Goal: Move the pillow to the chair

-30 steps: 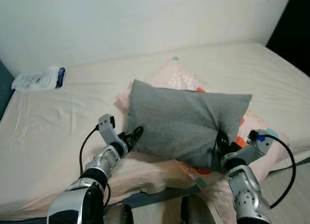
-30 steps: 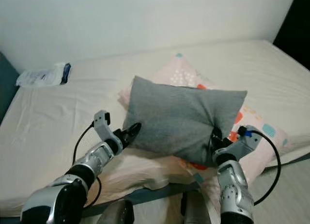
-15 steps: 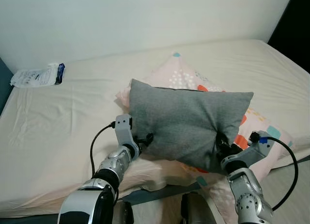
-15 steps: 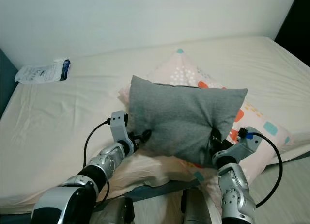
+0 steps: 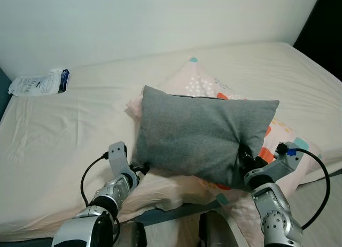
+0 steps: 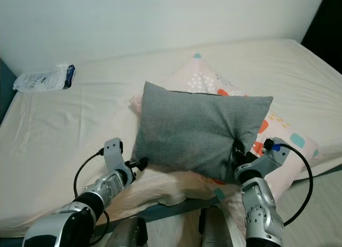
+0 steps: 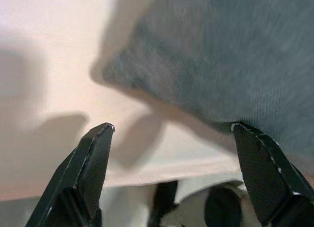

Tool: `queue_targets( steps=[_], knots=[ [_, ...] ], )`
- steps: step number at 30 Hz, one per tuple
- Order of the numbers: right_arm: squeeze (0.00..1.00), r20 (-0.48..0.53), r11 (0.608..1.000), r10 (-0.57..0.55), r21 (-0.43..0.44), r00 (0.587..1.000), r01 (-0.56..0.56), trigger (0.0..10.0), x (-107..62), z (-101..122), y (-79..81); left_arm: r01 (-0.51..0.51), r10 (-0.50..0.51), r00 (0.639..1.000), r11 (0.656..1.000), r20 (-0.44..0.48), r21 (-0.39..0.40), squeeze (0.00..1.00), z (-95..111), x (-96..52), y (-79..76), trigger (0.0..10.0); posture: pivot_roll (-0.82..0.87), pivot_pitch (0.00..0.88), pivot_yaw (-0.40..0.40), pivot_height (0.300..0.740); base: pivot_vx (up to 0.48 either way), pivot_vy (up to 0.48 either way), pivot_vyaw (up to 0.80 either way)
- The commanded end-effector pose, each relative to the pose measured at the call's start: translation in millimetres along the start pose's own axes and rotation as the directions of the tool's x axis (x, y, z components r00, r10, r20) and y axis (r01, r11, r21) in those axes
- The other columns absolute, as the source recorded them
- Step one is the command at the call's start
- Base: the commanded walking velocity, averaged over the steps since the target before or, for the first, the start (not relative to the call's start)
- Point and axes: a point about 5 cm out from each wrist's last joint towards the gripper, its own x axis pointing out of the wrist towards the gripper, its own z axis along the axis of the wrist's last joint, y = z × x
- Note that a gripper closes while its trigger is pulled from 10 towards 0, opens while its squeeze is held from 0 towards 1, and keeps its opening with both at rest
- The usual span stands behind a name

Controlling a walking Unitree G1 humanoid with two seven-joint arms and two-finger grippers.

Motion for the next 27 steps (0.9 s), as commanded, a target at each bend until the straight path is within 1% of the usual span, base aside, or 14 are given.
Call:
queue_targets(
  steps=[1,8,9,11,12,13,15,17,20,21,22,24,25,27],
  knots=[
    [0.0,-0.02,1.0,-0.029,-0.002,0.999,0.029,0.0,0.0,-2,-6.8,-0.001,-0.001,0.999,0.999,-0.047,-0.032,1.0,-13,-2.9,9.4,10.0,-0.11,0.132,-0.027,0.629,0.0,0.0,0.0],
    [0.0,-0.041,0.999,-0.026,-0.019,0.999,0.025,0.0,1.9,-3,-9.5,-0.013,0.008,0.998,0.997,-0.061,-0.081,1.0,-21,-3.7,11.0,10.0,-0.12,0.119,-0.066,0.629,0.0,0.0,0.0],
    [0.0,-0.051,0.999,-0.026,-0.028,0.998,0.025,0.0,2.6,-2,-10.9,-0.003,-0.005,0.998,0.992,-0.061,-0.127,1.0,-24,-4.1,10.8,10.0,-0.13,0.113,-0.089,0.629,0.0,0.0,0.0],
    [0.0,-0.07,0.999,-0.029,-0.04,0.997,0.026,0.0,5.3,-1,-14.3,0.014,-0.017,1.0,0.949,-0.006,-0.316,1.0,-24,-5.2,13.2,10.0,-0.16,0.099,-0.141,0.629,0.0,0.0,0.0],
    [0.0,-0.07,0.999,-0.029,-0.04,0.997,0.026,0.0,5.3,-1,-14.3,0.014,-0.017,1.0,0.949,-0.006,-0.316,1.0,-24,-5.2,13.2,10.0,-0.16,0.099,-0.141,0.629,0.0,0.0,0.0],
    [0.0,-0.077,0.999,-0.03,-0.045,0.997,0.026,0.0,6.8,0,-15.3,0.009,0.0,1.0,0.916,0.022,-0.401,1.0,-22,-5.9,16.6,10.0,-0.16,0.095,-0.149,0.629,0.0,0.0,0.0],
    [0.0,-0.077,0.999,-0.03,-0.045,0.997,0.026,0.0,6.8,0,-15.3,0.009,0.0,1.0,0.916,0.022,-0.401,1.0,-22,-5.9,16.6,10.0,-0.16,0.095,-0.149,0.629,0.0,0.0,0.0],
    [0.0,-0.083,0.998,-0.03,-0.048,0.996,0.026,0.0,8.7,1,-16.0,-0.03,0.072,0.996,0.832,0.055,-0.555,1.0,-22,-8.0,26.2,10.0,-0.17,0.094,-0.152,0.629,0.0,0.0,0.0],
    [0.0,-0.083,0.998,-0.03,-0.048,0.996,0.026,0.0,8.7,1,-16.0,-0.03,0.072,0.996,0.832,0.055,-0.555,1.0,-22,-8.0,26.2,10.0,-0.17,0.094,-0.152,0.629,0.0,0.0,0.0],
    [0.0,-0.084,0.999,-0.031,-0.047,0.996,0.027,0.0,9.2,1,-16.0,-0.052,0.127,0.99,0.75,0.066,-0.659,1.0,-22,-9.5,32.5,10.0,-0.18,0.092,-0.152,0.629,0.0,0.0,0.0],
    [0.0,-0.084,0.999,-0.031,-0.047,0.996,0.027,0.0,9.2,1,-16.0,-0.052,0.127,0.99,0.75,0.066,-0.659,1.0,-22,-9.5,32.5,10.0,-0.18,0.092,-0.152,0.629,0.0,0.0,0.0],
    [0.0,-0.079,0.999,-0.033,-0.037,0.996,0.03,0.0,10.2,2,-15.8,0.028,0.15,0.979,0.571,0.138,-0.82,1.0,-15,-8.7,30.6,10.0,-0.18,0.091,-0.139,0.629,0.0,0.0,0.0],
    [0.0,-0.079,0.999,-0.033,-0.037,0.996,0.03,0.0,10.2,2,-15.8,0.028,0.15,0.979,0.571,0.138,-0.82,1.0,-15,-8.7,30.6,10.0,-0.18,0.091,-0.139,0.629,0.0,0.0,0.0],
    [0.0,-0.075,0.999,-0.033,-0.031,0.997,0.031,0.0,10.6,2,-16.0,0.19,0.112,0.956,0.463,0.27,-0.866,1.0,2,-7.0,21.1,10.0,-0.17,0.09,-0.136,0.629,0.0,0.0,0.0]
  ],
)
